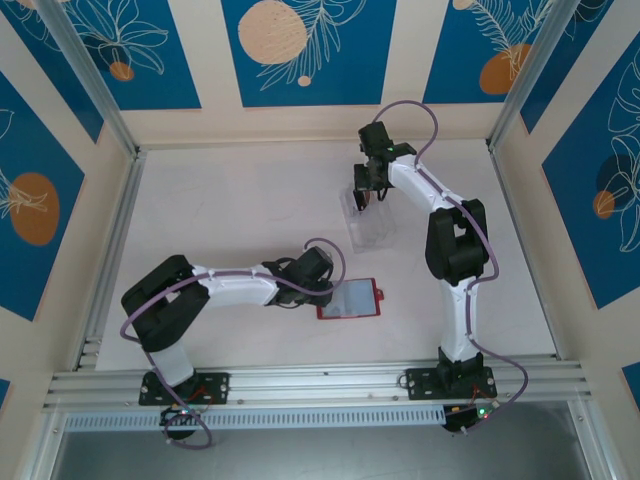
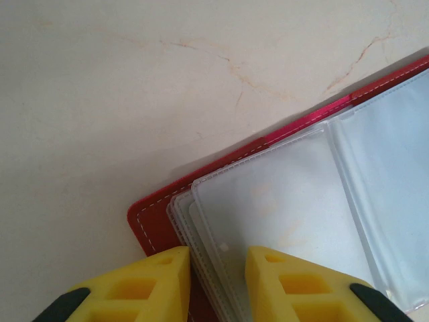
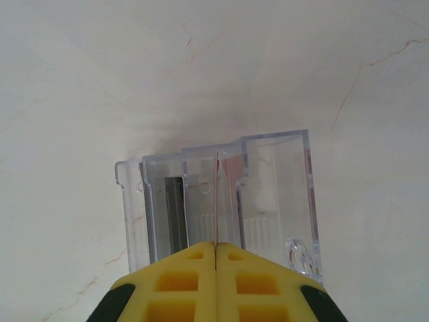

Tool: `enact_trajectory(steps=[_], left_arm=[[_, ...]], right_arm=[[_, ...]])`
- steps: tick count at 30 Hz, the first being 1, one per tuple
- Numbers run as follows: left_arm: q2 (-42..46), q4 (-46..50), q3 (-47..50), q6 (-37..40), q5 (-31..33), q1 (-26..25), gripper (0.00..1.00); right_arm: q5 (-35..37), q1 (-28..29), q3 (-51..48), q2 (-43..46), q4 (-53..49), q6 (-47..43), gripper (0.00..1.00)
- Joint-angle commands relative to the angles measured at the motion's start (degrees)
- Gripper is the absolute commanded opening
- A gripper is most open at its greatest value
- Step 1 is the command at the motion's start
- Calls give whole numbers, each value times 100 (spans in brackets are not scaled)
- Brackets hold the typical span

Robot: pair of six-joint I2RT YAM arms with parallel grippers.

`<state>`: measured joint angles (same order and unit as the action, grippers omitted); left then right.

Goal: Put the credit cards into the card holder
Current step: Pick up the credit card from the storage box, then insert the credit card into the card slot.

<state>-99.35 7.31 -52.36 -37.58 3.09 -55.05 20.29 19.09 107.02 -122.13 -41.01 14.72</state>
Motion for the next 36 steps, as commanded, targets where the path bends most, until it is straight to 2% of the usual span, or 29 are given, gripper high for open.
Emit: enact_trajectory(steps=[1, 9, 15, 24, 30, 33, 36], left_arm=[[-265, 327, 147, -76, -125, -90, 27], [-278, 307, 156, -81, -133, -85, 27], [-253, 306, 165, -61, -125, -85, 27], [-208, 289, 199, 13, -151, -86, 25], [-164, 271, 261, 44, -136, -85, 23], [-168, 268, 261, 62, -142, -85, 22], [-198, 277, 236, 87, -133, -85, 21]], right_arm=[[-156, -11, 207, 345, -164, -74, 0], [-100, 6, 54, 1026, -215, -1, 0], [-18, 150, -513, 1876, -83, 167, 0], [-204, 671, -2769, 3638, 496, 723, 0], [-871, 846, -4360, 4840, 1055, 1309, 0], [-1411, 883, -5244, 5330, 1639, 1704, 0], [-1631, 956, -6033, 5611, 2219, 2052, 0]])
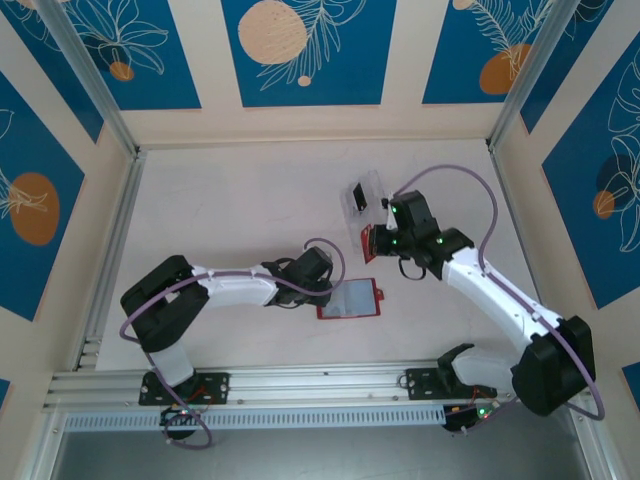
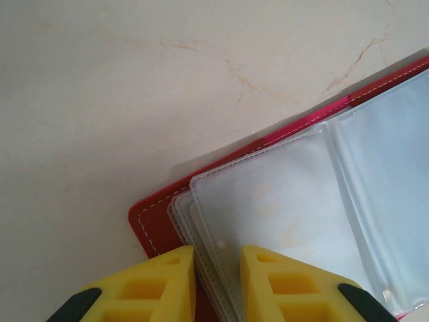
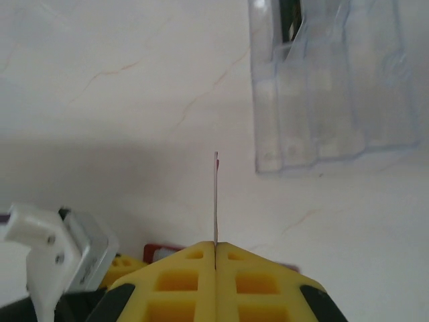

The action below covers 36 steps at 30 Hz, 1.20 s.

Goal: Put the credit cards into the card holder
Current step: Insert the credit card into the card slot.

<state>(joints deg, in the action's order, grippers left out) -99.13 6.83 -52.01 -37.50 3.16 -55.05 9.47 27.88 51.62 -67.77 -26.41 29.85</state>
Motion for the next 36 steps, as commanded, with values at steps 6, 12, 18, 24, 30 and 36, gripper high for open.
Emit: enact_trajectory(steps=[6, 12, 18, 24, 30, 36], left_arm=[[-249, 347, 182, 120, -141, -85, 21], [-269, 357, 175, 121, -140, -85, 20], [-330, 349, 165, 120, -166, -90, 20], [-317, 359, 174, 120, -166, -85, 20], [-293, 383, 171, 109, -149, -85, 20], [-324, 373, 165, 102, -166, -85, 20]], right_arm=[[-888, 182, -1655, 401, 1976, 1160, 0], [-894, 306, -2446, 542, 2929, 1601, 0], [-903, 339, -2840, 555, 3402, 1880, 0], [-740, 462, -3042, 305, 3759, 1989, 0], [-447, 569, -3139, 150, 3855, 2034, 0], [-298, 597, -3284, 151, 3892, 2067, 0]])
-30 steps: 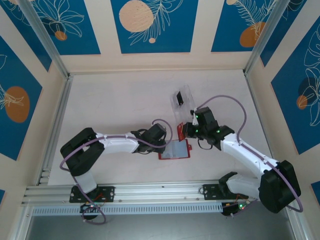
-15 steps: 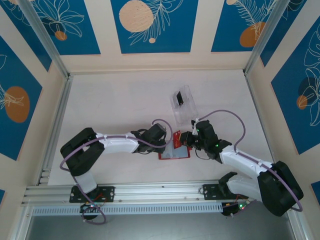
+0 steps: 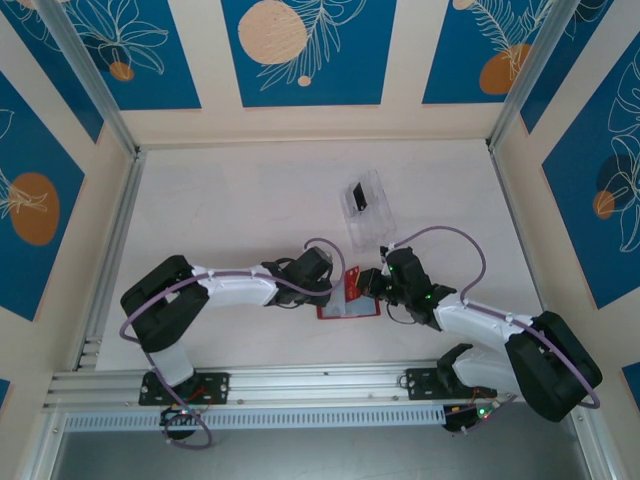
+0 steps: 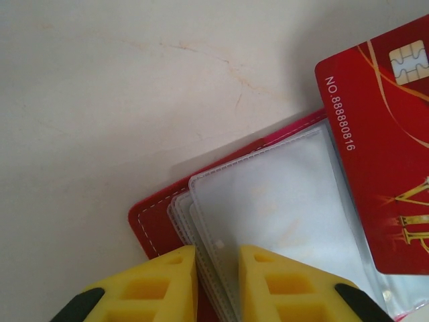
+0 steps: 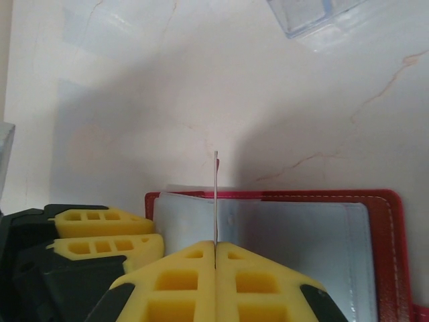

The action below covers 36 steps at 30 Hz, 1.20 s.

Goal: Put the credit cards into the card holder
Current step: Insert the credit card into the card slot.

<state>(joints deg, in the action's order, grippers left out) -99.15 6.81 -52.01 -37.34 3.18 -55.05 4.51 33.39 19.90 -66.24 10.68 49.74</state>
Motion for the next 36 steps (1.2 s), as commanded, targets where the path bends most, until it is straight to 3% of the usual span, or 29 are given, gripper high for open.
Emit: enact_trajectory(steps=[1, 14, 36], left_arm=[[-324, 377, 156, 87, -169, -90, 20], [-322, 394, 156, 69, -165, -85, 20], [-341, 409, 145, 84, -186, -86, 20]], right_arm=[[199, 54, -133, -19, 217, 98, 0], [158, 89, -154, 155, 262, 289, 0], [172, 203, -214, -269, 492, 443, 0]])
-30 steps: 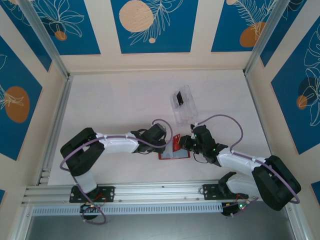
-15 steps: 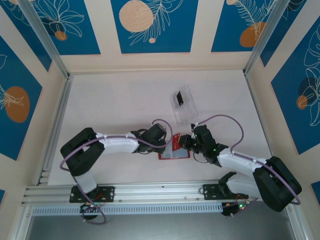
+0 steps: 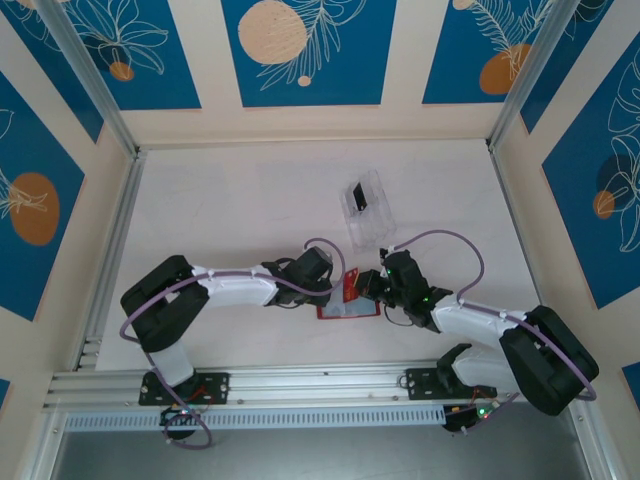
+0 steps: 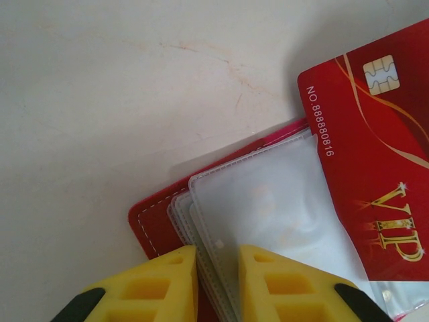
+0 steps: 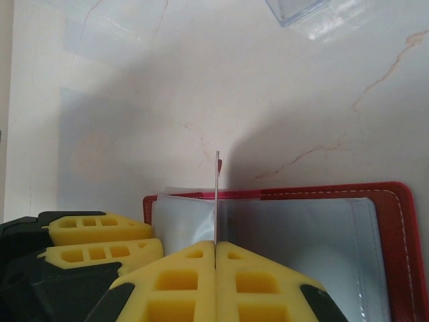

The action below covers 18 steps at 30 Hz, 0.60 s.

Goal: Put the credit cards into the card holder
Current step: Insert the credit card into the card slot.

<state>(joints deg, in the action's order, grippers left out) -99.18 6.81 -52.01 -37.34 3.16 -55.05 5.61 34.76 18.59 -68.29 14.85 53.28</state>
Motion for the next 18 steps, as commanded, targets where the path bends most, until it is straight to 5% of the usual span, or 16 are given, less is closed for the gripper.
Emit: enact_trajectory(steps=[1, 18], left_arm=[[-340, 400, 138, 87, -184, -88, 20], [-436, 458, 42, 104, -193, -85, 20]], right_arm=[[83, 73, -88, -54, 55, 88, 0], [414, 353, -556, 396, -168, 367, 0]])
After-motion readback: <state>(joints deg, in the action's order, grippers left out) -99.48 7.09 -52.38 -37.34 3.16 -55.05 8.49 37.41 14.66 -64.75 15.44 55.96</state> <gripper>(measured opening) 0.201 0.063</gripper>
